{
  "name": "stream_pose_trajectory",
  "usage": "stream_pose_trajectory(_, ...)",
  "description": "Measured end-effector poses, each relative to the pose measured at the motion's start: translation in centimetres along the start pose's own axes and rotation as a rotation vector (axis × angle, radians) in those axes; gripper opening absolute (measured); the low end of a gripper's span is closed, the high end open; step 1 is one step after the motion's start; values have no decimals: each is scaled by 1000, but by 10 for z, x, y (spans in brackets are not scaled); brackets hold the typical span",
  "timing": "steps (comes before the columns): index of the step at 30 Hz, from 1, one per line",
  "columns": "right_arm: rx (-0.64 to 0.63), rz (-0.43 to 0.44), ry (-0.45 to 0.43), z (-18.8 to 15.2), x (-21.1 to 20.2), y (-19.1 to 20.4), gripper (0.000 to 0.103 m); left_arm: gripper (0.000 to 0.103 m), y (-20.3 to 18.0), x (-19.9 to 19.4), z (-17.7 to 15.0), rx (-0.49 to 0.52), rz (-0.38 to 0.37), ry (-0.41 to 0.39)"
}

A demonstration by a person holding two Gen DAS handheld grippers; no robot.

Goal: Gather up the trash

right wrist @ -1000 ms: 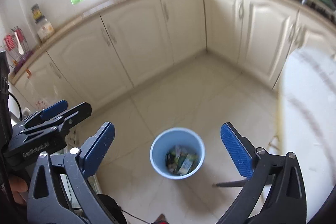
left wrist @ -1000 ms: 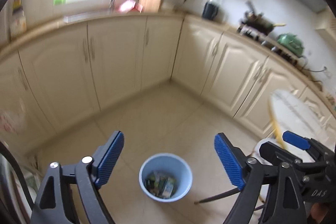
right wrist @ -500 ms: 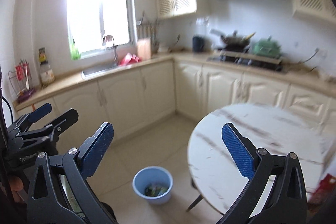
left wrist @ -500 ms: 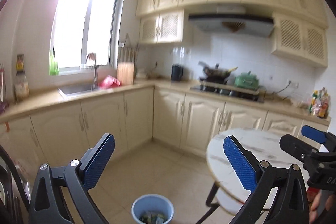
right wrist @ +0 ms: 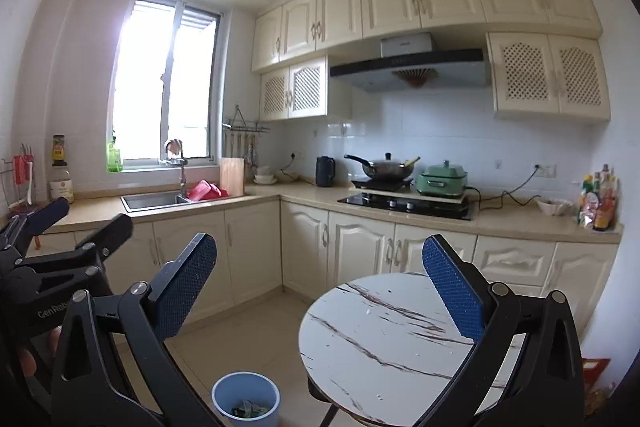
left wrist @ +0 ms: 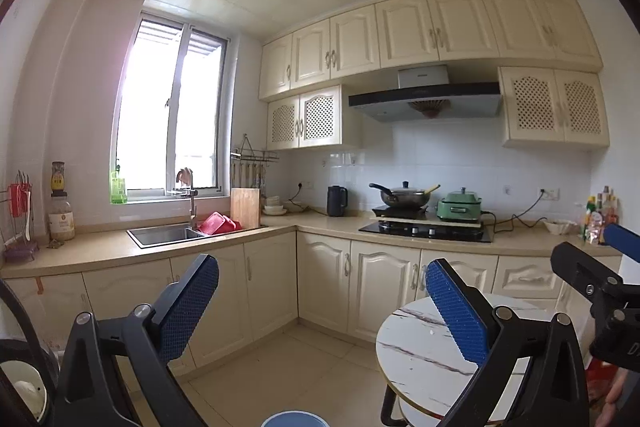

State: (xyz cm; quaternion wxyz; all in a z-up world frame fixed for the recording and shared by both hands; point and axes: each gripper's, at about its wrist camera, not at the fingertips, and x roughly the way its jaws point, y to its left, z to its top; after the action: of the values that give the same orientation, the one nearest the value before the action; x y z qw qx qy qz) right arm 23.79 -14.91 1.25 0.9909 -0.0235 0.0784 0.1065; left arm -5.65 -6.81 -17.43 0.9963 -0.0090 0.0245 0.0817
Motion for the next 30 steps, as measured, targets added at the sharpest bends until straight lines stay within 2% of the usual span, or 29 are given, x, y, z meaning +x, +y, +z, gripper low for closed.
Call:
stream_pose_trajectory(6,-10,0,-5,2,-7,6,103,102,-14,-12,4,35,-11,-3)
stream_pose_trajectory(18,2,-31,-17,-7,-9,-2,103,102,-12,31,22,22,-2,-27)
stream_pose_trajectory(30,4,-45,-10,-14,-8,-4,103,102,-13,56,28,32,-10,1)
